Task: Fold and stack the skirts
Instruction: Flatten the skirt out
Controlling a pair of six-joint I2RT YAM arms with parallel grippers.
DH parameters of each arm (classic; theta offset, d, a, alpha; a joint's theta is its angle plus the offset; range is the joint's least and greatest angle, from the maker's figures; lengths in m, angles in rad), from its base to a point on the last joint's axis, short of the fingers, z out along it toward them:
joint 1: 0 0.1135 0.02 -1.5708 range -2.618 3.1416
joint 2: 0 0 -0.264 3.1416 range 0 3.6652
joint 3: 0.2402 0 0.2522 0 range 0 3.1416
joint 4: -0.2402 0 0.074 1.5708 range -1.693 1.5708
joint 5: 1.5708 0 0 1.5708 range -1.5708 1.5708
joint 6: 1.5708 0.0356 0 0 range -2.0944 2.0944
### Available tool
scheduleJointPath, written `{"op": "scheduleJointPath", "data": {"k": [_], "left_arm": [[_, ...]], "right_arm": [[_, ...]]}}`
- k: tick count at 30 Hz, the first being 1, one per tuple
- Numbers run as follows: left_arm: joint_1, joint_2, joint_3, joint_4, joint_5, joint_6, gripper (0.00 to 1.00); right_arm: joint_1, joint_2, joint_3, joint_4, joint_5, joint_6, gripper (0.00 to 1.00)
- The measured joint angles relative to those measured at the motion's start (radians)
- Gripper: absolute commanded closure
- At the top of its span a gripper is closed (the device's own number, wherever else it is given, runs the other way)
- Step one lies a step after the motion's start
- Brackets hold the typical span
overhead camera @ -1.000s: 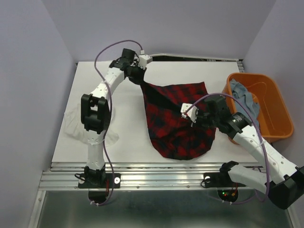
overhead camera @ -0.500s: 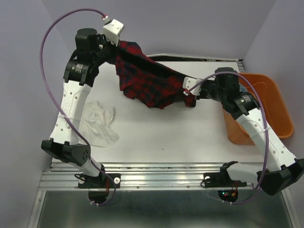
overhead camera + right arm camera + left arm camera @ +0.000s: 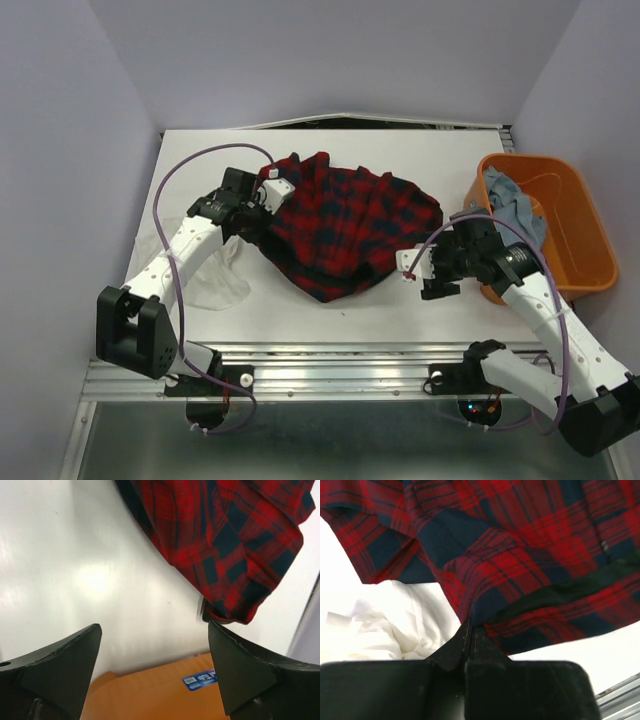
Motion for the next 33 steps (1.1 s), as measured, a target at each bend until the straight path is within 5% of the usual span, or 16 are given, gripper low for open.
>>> {"op": "scheduleJointPath", "data": {"k": [8,15,20,29,30,33], "left_arm": [[-0.01,0.06,0.009,0.03,0.013,-0.011,1.0],[-0.014,0.076,0.01,0.019,0.024,-0.008,0.99],[-0.014,0.076,0.01,0.003,0.055,0.002,0.95],[-0.014,0.089,0.069,-0.043,0.112,0.007,0.88],[-0.014,0.092,0.076,-0.047,0.117,0.008,0.86],[-0.014,0.105,0.09,-0.059,0.126,0.013,0.75]], "right_arm": [[0.0,0.088,0.058,-0.043,-0.103,0.378,0.27],[0.0,0.185,0.071,-0.024,-0.271,0.644,0.17],[0.0,0.137,0.062,0.077,-0.327,0.591,0.12],[0.109,0.333,0.062,0.216,-0.312,0.397,0.08],[0.127,0.341,0.059,0.231,-0.306,0.379,0.09],[0.174,0.358,0.053,0.267,-0.295,0.341,0.49]]}}
